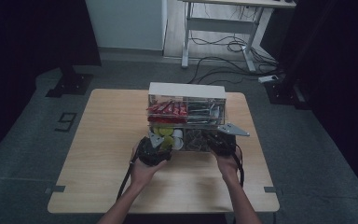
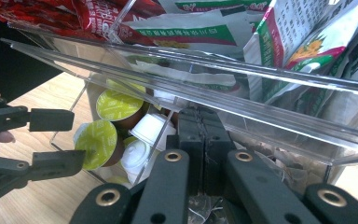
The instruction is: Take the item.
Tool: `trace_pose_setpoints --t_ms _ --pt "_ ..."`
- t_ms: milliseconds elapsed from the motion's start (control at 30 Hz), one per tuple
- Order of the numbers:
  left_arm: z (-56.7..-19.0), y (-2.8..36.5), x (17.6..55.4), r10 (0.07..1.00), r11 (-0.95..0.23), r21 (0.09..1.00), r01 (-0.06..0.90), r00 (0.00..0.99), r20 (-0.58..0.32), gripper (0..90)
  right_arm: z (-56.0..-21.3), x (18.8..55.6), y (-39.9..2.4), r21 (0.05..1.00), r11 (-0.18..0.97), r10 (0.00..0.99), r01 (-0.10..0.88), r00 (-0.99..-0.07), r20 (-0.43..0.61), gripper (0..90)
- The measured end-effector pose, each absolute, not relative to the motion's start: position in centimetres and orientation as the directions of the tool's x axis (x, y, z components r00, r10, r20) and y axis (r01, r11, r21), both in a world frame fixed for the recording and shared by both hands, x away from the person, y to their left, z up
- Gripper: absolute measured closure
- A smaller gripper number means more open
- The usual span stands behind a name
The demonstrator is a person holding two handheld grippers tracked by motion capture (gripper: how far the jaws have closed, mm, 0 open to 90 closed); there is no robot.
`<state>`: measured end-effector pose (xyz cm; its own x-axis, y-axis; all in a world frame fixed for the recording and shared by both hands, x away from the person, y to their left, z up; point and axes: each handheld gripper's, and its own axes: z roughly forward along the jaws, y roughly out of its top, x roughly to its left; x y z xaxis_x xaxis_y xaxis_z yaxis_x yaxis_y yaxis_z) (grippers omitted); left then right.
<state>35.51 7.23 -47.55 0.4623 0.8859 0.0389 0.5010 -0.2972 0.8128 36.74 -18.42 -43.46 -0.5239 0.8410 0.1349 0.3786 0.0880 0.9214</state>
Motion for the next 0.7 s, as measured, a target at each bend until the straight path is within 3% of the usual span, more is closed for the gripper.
trace_pose_setpoints --t_ms 700 --pt "-48.2 6.1 36.6 0.886 -0.290 0.810 0.510 0.463 0.026 30.7 -43.6 36.9 -18.3 0.921 0.089 0.840 0.380 -0.525 0.135 88.3"
